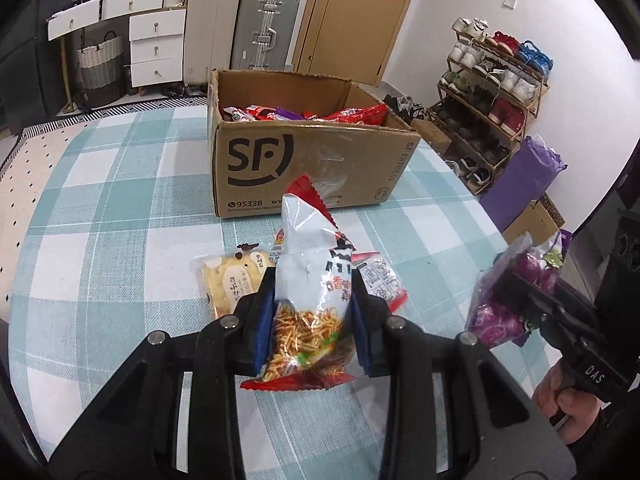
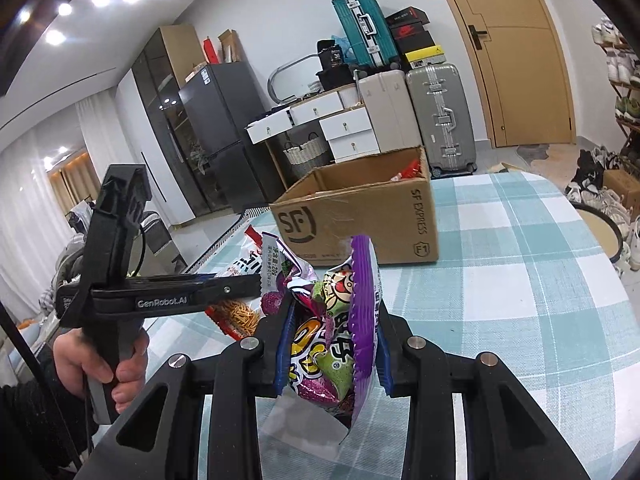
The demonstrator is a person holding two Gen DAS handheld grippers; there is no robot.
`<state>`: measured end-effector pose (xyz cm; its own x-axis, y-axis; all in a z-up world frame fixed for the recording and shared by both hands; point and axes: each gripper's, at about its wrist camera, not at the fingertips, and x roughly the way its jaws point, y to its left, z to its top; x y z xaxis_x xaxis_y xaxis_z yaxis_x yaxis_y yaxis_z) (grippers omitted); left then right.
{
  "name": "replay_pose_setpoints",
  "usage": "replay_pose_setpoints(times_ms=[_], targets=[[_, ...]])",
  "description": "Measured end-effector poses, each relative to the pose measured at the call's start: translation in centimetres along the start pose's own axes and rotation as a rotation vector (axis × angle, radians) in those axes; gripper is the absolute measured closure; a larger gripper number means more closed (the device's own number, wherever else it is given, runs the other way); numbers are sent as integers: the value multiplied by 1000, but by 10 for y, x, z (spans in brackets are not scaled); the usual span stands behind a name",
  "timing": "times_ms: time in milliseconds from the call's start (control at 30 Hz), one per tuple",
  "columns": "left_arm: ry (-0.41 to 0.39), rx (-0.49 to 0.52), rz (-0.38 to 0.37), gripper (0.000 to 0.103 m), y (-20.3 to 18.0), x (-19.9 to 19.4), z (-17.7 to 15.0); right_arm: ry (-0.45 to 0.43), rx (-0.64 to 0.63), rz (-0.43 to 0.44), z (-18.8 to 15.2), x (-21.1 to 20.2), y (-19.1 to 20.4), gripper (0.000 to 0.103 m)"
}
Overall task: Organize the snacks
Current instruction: 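Carry the noodle bag and purple grape bag over the cardboard box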
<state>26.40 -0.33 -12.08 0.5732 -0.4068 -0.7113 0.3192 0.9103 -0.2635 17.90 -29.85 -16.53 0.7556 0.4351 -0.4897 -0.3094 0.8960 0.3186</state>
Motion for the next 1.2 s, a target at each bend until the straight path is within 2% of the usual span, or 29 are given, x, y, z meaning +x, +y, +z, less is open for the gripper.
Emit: replay_pose_setpoints(times_ms=[100,300,700,1033,1200], targets=[[-26,-13,-5,73,-1,-16,-8,-3,-37,3,0,-4,12,69],[-131,-72,2,73,6,-60,-34,-2,-55,21,-3,-10,25,69],[-159,-92,31,73,8,-114,-86,4,-25,30,-17,-27,30,69],[-184,-65,31,73,-6,-133,-81,-10,-57,53,-9,-37,43,69],[-196,-46,48,73,-14,-135,-65,-26,-76,81,5,-37,50,69]])
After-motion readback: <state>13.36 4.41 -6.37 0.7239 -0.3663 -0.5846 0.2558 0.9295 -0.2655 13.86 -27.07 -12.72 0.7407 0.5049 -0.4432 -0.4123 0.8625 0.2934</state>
